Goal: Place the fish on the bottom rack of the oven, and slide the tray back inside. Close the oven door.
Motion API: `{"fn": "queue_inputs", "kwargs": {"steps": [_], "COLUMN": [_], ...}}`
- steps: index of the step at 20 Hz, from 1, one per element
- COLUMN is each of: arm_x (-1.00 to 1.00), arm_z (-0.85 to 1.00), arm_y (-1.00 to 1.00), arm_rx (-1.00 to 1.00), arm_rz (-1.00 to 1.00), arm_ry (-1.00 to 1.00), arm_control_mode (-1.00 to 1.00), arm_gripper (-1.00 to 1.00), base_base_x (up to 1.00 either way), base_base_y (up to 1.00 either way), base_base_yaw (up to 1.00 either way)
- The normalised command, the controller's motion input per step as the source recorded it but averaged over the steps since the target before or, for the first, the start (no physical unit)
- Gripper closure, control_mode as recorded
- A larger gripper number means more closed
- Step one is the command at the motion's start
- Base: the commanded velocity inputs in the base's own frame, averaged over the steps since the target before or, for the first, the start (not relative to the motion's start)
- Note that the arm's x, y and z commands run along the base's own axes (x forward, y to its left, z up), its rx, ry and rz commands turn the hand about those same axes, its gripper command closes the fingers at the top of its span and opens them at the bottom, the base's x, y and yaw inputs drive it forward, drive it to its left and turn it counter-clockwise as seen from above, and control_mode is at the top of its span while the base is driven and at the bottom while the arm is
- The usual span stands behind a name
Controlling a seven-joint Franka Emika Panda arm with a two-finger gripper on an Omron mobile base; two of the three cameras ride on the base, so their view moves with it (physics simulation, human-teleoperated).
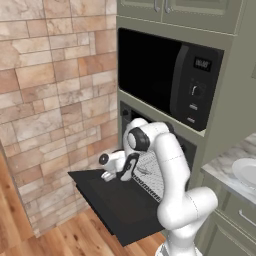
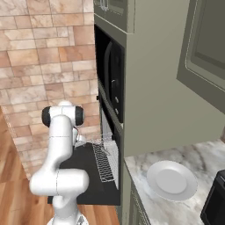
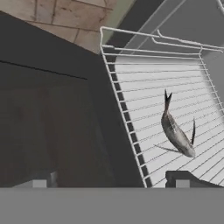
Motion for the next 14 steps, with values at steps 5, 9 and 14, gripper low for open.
{"fn": "queue_inputs", "kwargs": {"steps": [5,9,14], "arm_x": [-0.39,0.01,0.17], "arm_z": [-0.07,-0.27,-0.76], "arm_y": [0.19,-0.22,-0.26], "arm_rx": [0.00,0.01,0.01], "arm_rz": [0.00,0.00,0.00], "arm_ry": [0.00,0.01,0.06], "arm_control_mode": [-1.00,-1.00,-1.00], "arm_gripper": [-1.00,-1.00,-1.00], "base_base_x": [0.00,0.00,0.00], "base_base_y": [0.00,0.00,0.00], "base_base_yaw": [0.00,0.00,0.00]}}
